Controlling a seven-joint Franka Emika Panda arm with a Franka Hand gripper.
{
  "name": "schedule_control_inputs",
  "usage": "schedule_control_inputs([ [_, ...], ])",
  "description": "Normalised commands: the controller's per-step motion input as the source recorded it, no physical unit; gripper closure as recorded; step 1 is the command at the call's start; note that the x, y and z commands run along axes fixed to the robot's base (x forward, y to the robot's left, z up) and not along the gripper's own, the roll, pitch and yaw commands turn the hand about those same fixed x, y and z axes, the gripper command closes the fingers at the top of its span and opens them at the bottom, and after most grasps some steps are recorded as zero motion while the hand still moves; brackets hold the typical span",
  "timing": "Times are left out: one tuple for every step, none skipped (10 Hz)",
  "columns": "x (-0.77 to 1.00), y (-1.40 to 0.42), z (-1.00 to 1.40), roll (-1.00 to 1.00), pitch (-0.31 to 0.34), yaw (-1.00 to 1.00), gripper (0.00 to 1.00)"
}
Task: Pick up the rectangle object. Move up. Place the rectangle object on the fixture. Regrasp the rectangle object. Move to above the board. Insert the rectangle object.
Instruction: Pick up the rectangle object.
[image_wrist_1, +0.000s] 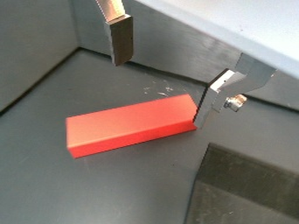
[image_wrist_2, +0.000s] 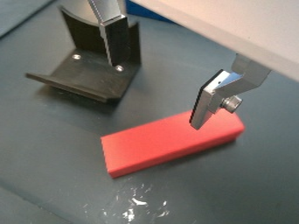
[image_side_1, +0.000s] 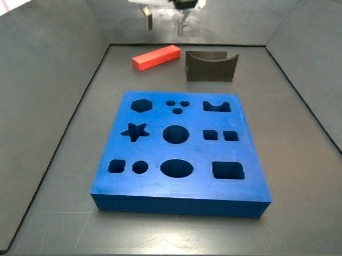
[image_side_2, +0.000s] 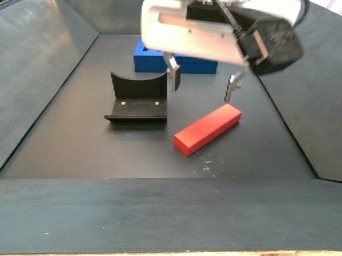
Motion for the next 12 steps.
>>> schedule_control_inputs([
  [-0.08, 0.10, -0.64, -0.05, -0.463, -0.71, 0.00],
  [-0.08, 0.10, -0.66, -0.05, -0.449, -0.69, 0.00],
  [-0.10, 0.12, -0.68, -0.04, -0.429, -0.70, 0.00],
  [-0.11, 0.18, -0.69, 0.00, -0.411, -0.67, 0.00],
  [-0.13, 0.20, -0.71, 0.00, -0.400, -0.66, 0.00],
  [-0.14, 0.15, -0.72, 0.00, -0.383, -0.62, 0.00],
  [-0.11, 0.04, -0.76, 0.00, -0.349, -0.58, 0.00],
  [-0.06, 0.00, -0.79, 0.00, -0.331, -0.57, 0.00],
  [-0.02, 0.00, -0.81, 0.02, -0.320, -0.56, 0.00],
  [0.00, 0.00, -0.81, 0.02, -0.326, -0.55, 0.00],
  [0.00, 0.00, -0.81, 0.01, -0.334, -0.53, 0.00],
  [0.00, 0.00, -0.81, 0.01, -0.334, -0.51, 0.00],
])
